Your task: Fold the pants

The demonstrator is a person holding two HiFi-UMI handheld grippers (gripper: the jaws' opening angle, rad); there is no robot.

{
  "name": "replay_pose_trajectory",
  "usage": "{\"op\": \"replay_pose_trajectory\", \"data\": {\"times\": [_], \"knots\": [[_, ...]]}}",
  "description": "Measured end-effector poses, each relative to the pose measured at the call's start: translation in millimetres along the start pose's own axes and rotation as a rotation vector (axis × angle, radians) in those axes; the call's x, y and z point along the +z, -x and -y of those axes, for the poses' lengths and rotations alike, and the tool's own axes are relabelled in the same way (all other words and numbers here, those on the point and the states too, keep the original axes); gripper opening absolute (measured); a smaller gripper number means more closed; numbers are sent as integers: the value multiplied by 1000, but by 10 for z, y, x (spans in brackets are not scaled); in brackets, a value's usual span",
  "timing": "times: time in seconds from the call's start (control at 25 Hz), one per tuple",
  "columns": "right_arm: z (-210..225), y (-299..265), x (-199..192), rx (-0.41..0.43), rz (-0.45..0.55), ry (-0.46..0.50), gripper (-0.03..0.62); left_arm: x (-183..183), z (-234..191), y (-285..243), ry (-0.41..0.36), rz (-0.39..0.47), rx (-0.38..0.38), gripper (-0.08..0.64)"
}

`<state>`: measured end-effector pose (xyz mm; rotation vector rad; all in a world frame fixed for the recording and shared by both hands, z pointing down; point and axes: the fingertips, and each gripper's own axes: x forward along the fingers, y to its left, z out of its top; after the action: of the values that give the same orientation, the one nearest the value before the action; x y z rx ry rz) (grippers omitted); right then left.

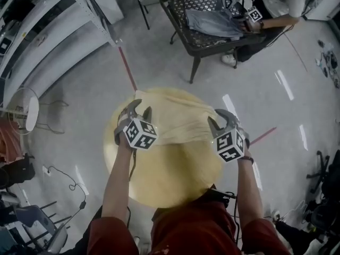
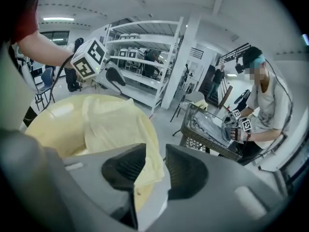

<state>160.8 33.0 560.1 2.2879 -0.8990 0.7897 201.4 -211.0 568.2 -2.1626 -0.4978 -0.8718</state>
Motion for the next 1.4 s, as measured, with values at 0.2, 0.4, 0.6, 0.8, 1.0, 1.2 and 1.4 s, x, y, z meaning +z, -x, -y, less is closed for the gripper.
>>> {"op": "replay_pose_trajectory", "data": {"times": [0.2,0.4,0.6,0.8,1.0,1.2,1.4], "knots": [[-129,301,274,-59,107,-63,118,129,117,505,160,135,60,183],[-393,643,621,-120,265,-153,118,209,234,1136,342,300,116,183],[-532,1097,905,-194,419,-266,117,399,377,1754,472,486,154,175],[-729,1562,986,-217,555,-366,117,561,575,2283,579,647,174,113],[-901,1907,1081,-259,647,-403,117,580,668,2605,626,727,225,18],[-1020,2187,1151,-272,672,-402,117,633,796,2866,629,763,218,6],[-905,2327,1255,-276,689,-373,90,781,763,2986,625,777,249,6]]}}
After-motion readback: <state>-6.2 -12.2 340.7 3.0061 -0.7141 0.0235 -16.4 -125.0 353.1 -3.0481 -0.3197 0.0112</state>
